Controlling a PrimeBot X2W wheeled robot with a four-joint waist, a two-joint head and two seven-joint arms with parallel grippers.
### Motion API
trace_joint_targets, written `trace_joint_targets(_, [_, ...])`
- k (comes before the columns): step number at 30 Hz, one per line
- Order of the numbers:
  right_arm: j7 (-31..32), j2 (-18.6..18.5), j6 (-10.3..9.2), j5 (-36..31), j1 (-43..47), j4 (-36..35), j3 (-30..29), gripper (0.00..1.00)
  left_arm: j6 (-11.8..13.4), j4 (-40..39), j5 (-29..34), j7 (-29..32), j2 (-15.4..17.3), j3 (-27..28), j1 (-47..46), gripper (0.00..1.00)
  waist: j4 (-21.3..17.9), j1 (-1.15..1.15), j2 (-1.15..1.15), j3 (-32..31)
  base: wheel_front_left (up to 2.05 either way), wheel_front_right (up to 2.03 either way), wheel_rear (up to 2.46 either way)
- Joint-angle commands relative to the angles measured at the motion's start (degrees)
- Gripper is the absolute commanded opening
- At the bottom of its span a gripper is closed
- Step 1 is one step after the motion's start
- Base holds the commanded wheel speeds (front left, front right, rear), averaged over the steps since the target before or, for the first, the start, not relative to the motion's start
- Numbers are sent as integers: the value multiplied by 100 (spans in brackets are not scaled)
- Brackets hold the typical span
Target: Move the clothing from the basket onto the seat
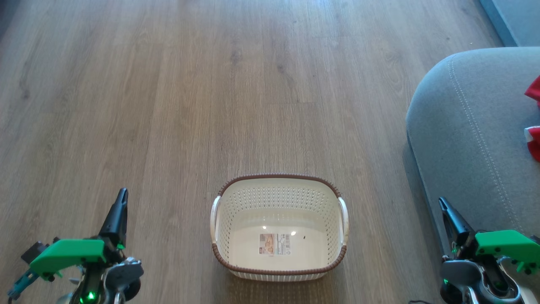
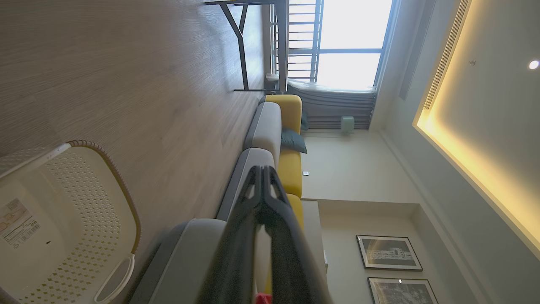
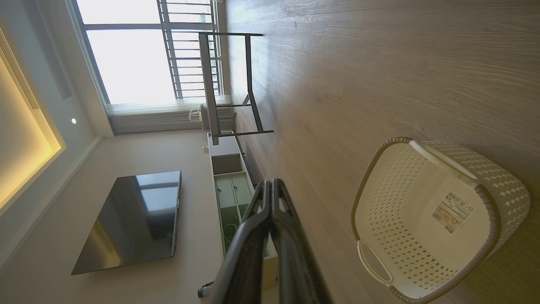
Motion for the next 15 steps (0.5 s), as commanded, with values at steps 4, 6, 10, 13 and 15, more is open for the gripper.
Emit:
trace_joint_targets(4, [45,-31,41,-5,-298,-232,93,0,-38,-195,-24,43,31,207,-321,0,0,0,0,0,0,0,0])
trace_joint_targets(6, [45,-30,41,-5,-298,-232,93,0,-38,-195,-24,42,31,207,-321,0,0,0,0,0,0,0,0])
trace_joint_targets(10, [46,-30,41,-6,-299,-232,92,0,-38,-195,-24,42,31,207,-321,0,0,0,0,0,0,0,0])
trace_joint_targets(13, [46,-29,41,-6,-299,-232,92,0,-38,-195,-24,42,31,207,-321,0,0,0,0,0,0,0,0])
trace_joint_targets(15, [47,-29,41,-7,-299,-232,91,0,-38,-195,-24,42,31,207,-321,0,0,0,0,0,0,0,0])
